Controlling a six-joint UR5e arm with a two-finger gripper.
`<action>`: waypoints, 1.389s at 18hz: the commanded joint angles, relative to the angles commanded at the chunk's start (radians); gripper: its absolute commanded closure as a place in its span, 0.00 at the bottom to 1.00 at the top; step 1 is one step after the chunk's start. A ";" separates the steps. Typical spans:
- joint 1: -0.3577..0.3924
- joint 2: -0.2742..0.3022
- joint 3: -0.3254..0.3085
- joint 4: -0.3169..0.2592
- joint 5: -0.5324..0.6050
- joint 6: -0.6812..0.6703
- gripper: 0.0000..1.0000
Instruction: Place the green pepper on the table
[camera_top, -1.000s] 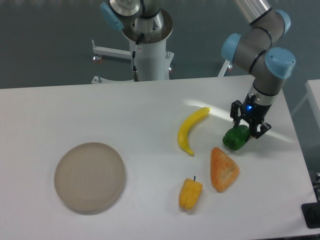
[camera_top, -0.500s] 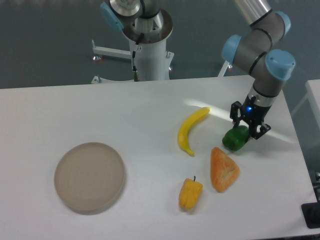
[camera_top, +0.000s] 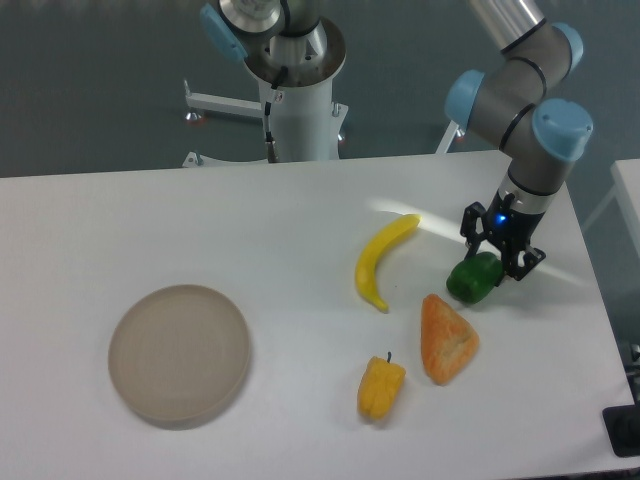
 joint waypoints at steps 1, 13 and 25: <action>-0.002 0.005 0.000 -0.002 0.000 0.000 0.04; -0.090 0.049 0.058 -0.023 0.078 -0.155 0.00; -0.242 0.046 0.147 -0.035 0.232 -0.339 0.00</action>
